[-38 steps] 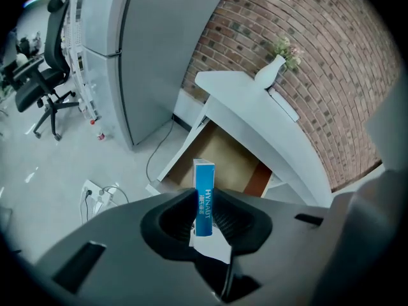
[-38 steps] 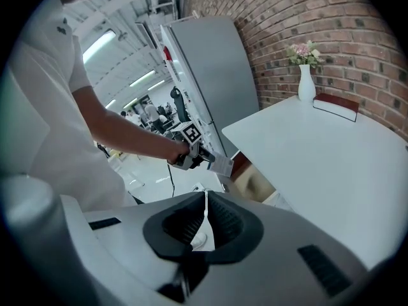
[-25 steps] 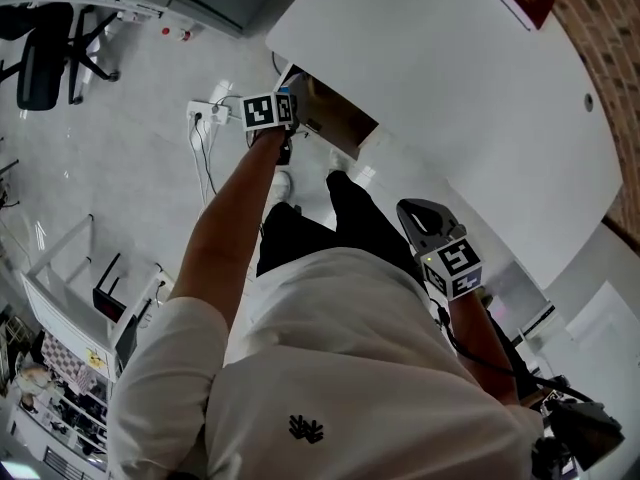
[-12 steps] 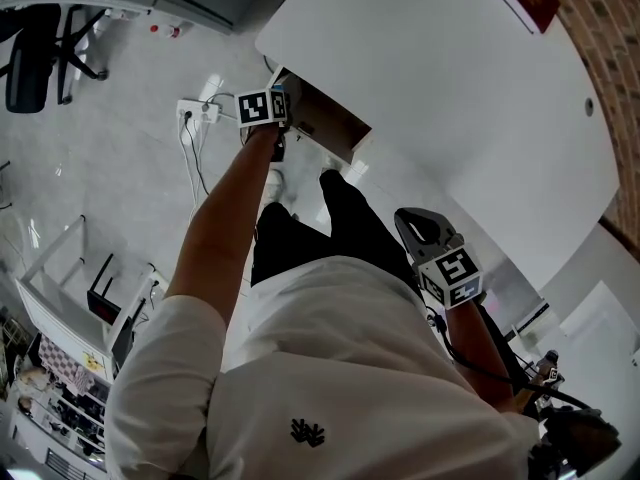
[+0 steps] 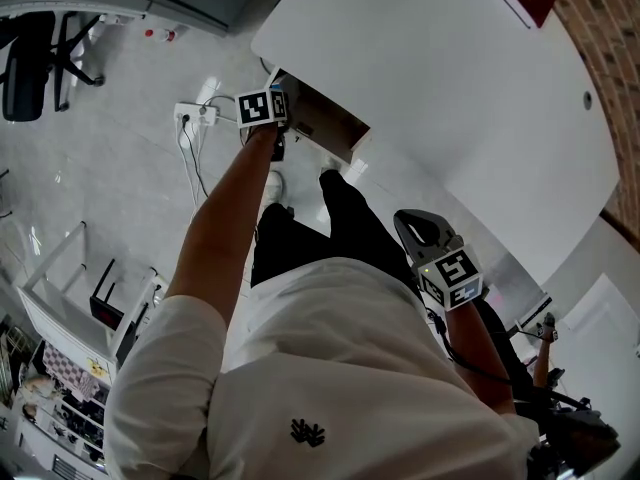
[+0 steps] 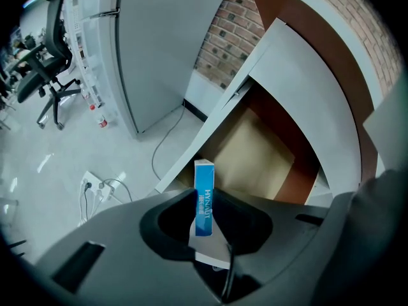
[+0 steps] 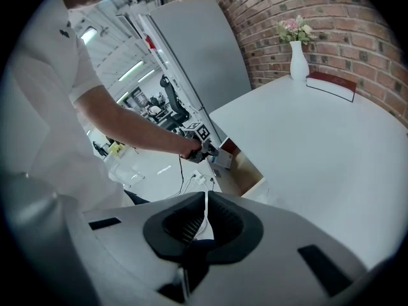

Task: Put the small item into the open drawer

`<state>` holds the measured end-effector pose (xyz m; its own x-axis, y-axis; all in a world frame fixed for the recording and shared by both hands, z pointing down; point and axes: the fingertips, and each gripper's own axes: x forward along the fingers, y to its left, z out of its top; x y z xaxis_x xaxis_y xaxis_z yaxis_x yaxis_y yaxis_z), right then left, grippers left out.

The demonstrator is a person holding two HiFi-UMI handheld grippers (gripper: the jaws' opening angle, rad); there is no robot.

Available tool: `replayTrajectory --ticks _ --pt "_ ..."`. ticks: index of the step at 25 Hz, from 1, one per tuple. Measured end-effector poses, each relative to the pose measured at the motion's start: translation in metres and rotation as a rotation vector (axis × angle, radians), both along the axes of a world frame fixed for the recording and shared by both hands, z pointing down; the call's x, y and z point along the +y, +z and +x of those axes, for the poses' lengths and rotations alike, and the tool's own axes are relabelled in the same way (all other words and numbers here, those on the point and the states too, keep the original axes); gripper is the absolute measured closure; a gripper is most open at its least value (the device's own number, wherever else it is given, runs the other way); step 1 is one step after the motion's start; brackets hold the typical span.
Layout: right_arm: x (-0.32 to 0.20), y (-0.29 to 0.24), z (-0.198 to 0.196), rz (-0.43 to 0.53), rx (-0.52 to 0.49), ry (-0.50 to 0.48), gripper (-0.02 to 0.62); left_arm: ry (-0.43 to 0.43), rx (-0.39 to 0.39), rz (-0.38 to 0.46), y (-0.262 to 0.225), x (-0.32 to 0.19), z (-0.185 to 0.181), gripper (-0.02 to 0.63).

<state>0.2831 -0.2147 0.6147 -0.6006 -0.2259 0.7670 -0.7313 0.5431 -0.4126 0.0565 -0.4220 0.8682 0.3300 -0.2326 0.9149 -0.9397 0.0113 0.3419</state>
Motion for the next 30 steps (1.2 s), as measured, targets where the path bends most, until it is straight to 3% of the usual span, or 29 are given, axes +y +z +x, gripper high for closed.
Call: replayTrajectory --ticks 8,20,30 --pt "0.006 -0.004 -0.01 0.005 0.004 0.0 0.557 0.028 0.021 0.017 -0.007 0.007 -0.003 0.471" --pt "0.022 -0.015 -0.043 0.024 -0.001 -0.012 0.557 0.06 0.059 0.039 -0.028 0.025 -0.018 0.454" --pt "0.037 -0.036 -0.085 0.086 -0.024 -0.017 0.557 0.096 0.096 0.096 -0.082 0.056 -0.042 0.454"
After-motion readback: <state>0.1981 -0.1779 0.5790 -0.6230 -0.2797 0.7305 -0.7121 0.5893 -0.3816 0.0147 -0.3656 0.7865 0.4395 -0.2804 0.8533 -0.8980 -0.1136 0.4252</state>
